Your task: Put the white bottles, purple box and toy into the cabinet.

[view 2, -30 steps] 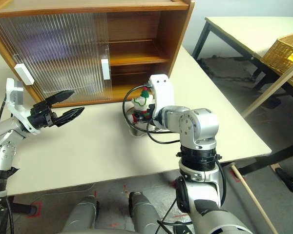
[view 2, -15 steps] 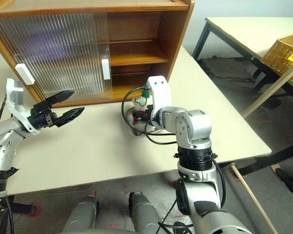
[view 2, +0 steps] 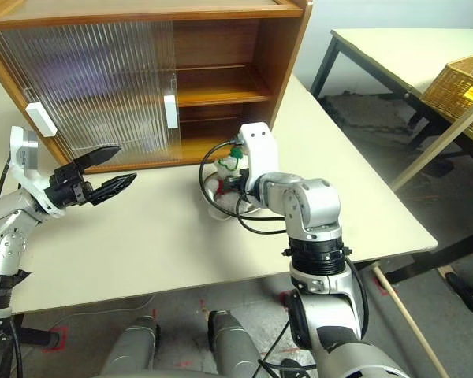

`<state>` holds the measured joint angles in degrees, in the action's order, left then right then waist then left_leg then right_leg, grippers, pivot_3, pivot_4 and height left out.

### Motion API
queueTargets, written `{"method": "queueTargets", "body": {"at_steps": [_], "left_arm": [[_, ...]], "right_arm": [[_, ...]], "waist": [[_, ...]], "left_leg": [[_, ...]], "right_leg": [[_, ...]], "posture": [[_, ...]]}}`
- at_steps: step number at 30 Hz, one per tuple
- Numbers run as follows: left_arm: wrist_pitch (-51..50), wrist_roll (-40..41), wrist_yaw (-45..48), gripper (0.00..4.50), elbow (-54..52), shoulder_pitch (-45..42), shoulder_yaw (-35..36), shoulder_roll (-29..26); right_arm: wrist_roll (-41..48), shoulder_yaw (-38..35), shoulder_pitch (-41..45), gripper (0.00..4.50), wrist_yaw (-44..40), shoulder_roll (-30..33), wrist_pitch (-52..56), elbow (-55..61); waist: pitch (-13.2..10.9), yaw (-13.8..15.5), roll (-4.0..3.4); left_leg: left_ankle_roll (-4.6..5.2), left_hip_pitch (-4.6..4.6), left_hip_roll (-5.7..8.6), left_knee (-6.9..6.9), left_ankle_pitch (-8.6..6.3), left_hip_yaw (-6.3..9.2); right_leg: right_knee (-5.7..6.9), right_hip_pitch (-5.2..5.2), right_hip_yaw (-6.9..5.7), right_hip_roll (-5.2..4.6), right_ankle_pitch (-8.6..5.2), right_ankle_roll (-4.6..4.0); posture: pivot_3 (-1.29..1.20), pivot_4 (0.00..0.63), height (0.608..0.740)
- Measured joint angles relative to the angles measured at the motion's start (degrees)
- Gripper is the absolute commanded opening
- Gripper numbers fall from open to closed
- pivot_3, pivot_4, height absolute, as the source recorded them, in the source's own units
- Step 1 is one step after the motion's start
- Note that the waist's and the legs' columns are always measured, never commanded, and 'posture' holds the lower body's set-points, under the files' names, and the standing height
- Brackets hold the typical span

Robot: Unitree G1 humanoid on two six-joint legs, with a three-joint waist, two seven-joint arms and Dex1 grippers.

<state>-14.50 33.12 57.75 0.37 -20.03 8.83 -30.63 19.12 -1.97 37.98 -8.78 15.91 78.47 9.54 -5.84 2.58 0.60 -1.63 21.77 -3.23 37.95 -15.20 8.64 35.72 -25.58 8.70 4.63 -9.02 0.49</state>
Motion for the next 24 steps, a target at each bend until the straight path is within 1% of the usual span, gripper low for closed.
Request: {"method": "queueTargets", "body": {"at_steps": [4, 7, 14, 18, 21, 24], "left_arm": [[0.37, -0.05, 0.13, 4.50, 0.47, -0.43, -0.17, 0.30], [0.65, -0.11, 0.31, 4.50, 1.02, -1.12, -0.42, 0.41], [1.34, -0.29, 1.18, 4.50, 2.78, -1.93, -1.03, 0.57], [1.73, -0.35, 1.43, 4.50, 3.47, -2.80, -1.11, 0.74], [1.80, -0.40, 1.71, 4.50, 4.06, -3.16, -1.19, 0.87], [1.91, -0.49, 1.77, 4.50, 4.18, -3.22, -1.19, 0.92]], "right_arm": [[0.15, -0.11, 0.99, 0.61, -0.56, 0.55, 1.64, 1.93], [0.40, -1.24, 3.29, 0.45, -0.80, 0.83, 4.00, 4.33], [0.84, -3.57, 8.86, 0.41, -1.68, 2.21, 9.38, 8.30], [1.16, -5.53, 15.39, 0.40, -2.37, 3.13, 10.36, 8.25], [1.18, -6.19, 19.76, 0.39, -3.36, 4.00, 8.89, 6.39], [0.98, -6.18, 21.32, 0.39, -4.58, 5.08, 3.04, 2.43]], "waist": [[0.01, -0.01, -0.01], [0.01, -0.06, -0.01], [0.03, -0.44, -0.02], [0.05, -0.66, -0.03], [0.06, -0.78, -0.04], [0.08, -0.77, -0.04]], "left_leg": [[0.01, 0.00, 0.00, 0.06, 0.01, -0.01], [0.02, 0.00, 0.00, 0.08, 0.01, -0.02], [0.04, -0.02, 0.00, 0.12, 0.02, -0.02], [0.04, -0.02, 0.01, 0.15, 0.03, -0.02], [0.04, -0.02, 0.01, 0.13, 0.03, 0.00], [0.04, -0.01, 0.01, 0.14, 0.03, 0.02]], "right_leg": [[0.04, 0.00, 0.00, 0.02, 0.01, -0.01], [0.08, 0.00, 0.00, 0.04, 0.02, -0.03], [0.19, -0.02, 0.01, 0.09, 0.02, -0.03], [0.27, -0.07, 0.03, 0.13, 0.02, -0.03], [0.30, -0.10, 0.03, 0.15, 0.02, -0.04], [0.29, -0.10, 0.03, 0.14, 0.01, -0.04]], "posture": [[0.08, 0.096, 0.740], [0.06, 0.093, 0.740], [0.05, 0.090, 0.740], [0.05, 0.090, 0.740], [0.05, 0.089, 0.740], [0.06, 0.090, 0.740]]}}
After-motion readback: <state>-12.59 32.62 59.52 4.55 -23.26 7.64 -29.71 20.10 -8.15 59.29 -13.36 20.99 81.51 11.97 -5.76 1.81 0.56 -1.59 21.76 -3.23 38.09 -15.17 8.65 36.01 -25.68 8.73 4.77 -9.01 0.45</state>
